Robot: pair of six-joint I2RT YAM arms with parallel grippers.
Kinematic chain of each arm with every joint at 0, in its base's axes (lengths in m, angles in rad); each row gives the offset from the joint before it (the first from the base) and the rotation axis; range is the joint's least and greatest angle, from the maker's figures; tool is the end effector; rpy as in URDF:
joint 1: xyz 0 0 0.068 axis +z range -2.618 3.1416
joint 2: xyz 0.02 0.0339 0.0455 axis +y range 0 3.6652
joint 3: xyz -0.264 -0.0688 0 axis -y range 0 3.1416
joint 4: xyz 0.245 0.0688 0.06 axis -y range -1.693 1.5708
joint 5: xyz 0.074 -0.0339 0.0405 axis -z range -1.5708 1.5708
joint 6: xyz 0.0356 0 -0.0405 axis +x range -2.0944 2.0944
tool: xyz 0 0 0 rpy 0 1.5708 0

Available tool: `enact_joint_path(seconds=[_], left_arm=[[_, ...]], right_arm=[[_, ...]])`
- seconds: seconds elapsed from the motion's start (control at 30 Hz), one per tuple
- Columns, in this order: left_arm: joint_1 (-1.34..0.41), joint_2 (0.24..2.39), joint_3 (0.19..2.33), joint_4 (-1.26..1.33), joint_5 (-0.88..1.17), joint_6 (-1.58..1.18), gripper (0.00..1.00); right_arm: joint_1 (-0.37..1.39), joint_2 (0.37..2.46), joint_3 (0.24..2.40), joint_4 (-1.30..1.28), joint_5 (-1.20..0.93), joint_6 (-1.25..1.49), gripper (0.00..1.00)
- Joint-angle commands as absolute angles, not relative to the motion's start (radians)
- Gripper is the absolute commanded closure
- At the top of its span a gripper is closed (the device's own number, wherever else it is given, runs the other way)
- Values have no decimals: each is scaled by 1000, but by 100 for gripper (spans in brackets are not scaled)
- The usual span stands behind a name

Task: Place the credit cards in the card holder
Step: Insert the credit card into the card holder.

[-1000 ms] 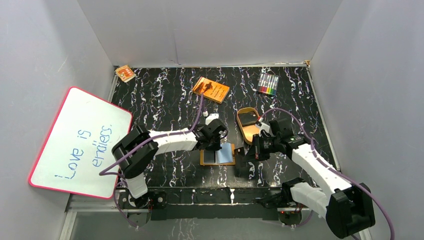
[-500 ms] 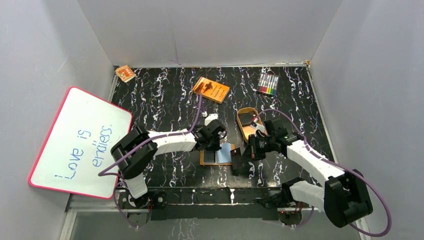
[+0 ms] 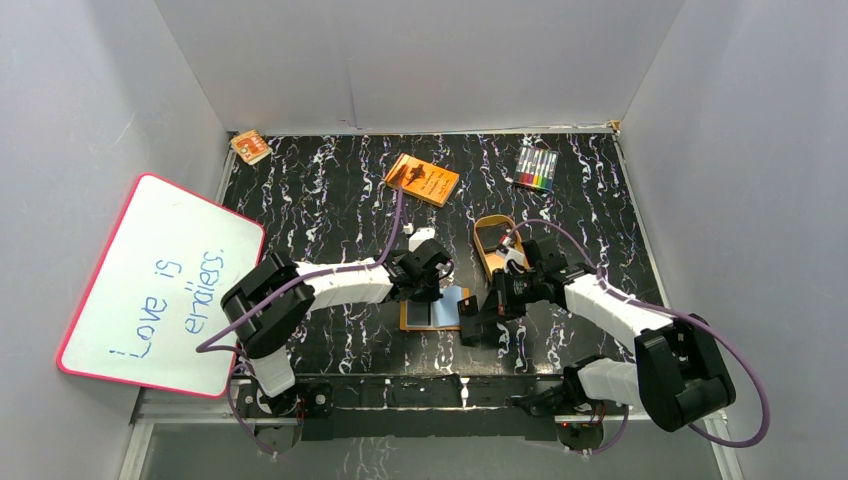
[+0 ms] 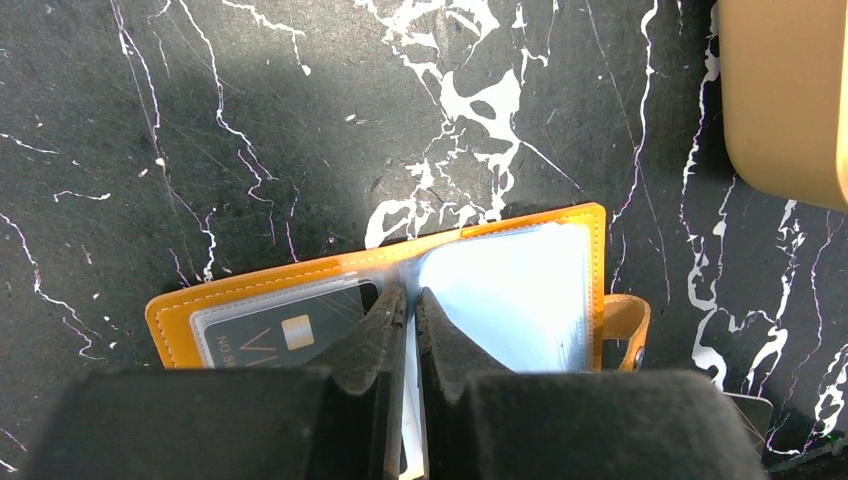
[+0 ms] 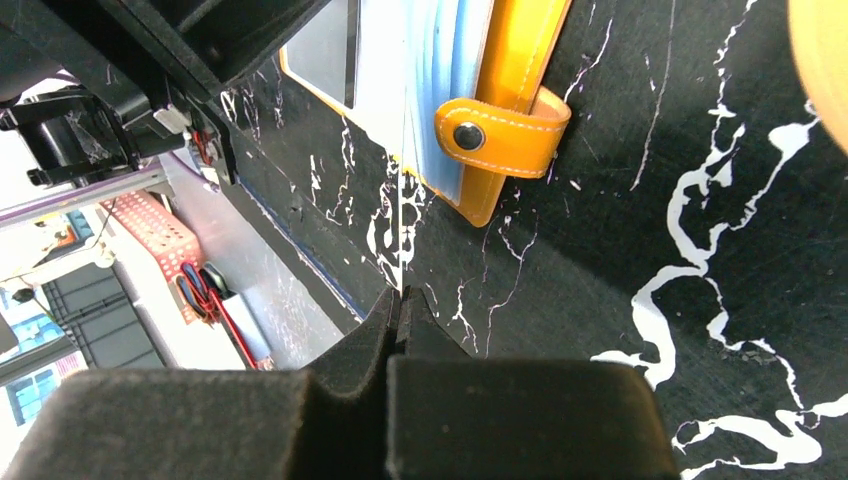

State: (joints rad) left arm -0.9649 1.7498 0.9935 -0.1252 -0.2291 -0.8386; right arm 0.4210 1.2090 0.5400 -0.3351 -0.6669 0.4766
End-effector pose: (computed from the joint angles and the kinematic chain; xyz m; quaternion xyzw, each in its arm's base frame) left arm 0.2091 -0.2876 0.1649 0.0205 0.9356 -0.1966 0.2926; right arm 0.1833 0.1062 0.1695 -0.0663 0.9094 0.3978 0.1017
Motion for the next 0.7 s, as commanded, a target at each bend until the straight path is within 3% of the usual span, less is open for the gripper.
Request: enact_joint_path(seconds=[0.0,0.67], left_arm=[[-973,1766,935,-254,-236,-832,100],[-973,1743,940,-259,-233,-844,100]], right_arm=[[426,1228,530,-273,-678,485,100],[477,1314,575,-234,-755,475,100]])
